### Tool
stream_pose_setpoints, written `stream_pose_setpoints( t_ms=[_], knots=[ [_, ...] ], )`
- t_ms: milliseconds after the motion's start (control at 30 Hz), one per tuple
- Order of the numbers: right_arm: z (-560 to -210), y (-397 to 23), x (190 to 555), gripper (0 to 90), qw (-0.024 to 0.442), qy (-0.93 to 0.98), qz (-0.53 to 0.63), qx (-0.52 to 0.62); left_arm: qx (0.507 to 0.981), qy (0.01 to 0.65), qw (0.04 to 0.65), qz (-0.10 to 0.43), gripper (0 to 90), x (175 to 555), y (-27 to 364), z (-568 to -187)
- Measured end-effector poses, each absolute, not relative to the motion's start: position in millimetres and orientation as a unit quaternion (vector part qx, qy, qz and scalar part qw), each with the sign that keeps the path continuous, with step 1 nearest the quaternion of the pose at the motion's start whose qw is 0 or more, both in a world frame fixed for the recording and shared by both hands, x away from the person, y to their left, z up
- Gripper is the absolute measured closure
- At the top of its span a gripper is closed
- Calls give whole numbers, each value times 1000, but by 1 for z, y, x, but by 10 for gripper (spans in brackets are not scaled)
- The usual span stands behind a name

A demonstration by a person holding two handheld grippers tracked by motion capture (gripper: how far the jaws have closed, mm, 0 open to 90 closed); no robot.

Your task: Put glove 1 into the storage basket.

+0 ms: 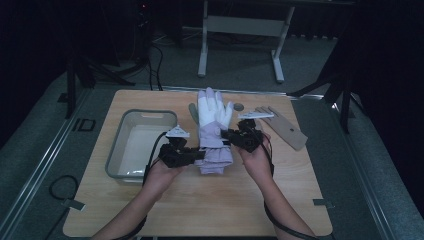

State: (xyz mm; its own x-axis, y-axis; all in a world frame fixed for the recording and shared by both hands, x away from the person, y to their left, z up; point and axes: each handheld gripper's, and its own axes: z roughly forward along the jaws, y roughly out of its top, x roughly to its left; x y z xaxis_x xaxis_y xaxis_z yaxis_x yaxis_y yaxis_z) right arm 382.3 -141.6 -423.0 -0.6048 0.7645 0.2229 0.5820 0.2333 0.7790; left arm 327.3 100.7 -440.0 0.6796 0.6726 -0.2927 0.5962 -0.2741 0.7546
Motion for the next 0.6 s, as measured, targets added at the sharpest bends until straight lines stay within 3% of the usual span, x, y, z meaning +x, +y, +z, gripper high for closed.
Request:
stream_pose_setpoints(
  t_ms=[600],
  knots=[
    [-401, -56, 396, 812, 87, 789, 465, 393, 780, 418, 459, 75, 765, 320, 187, -419]
  ],
)
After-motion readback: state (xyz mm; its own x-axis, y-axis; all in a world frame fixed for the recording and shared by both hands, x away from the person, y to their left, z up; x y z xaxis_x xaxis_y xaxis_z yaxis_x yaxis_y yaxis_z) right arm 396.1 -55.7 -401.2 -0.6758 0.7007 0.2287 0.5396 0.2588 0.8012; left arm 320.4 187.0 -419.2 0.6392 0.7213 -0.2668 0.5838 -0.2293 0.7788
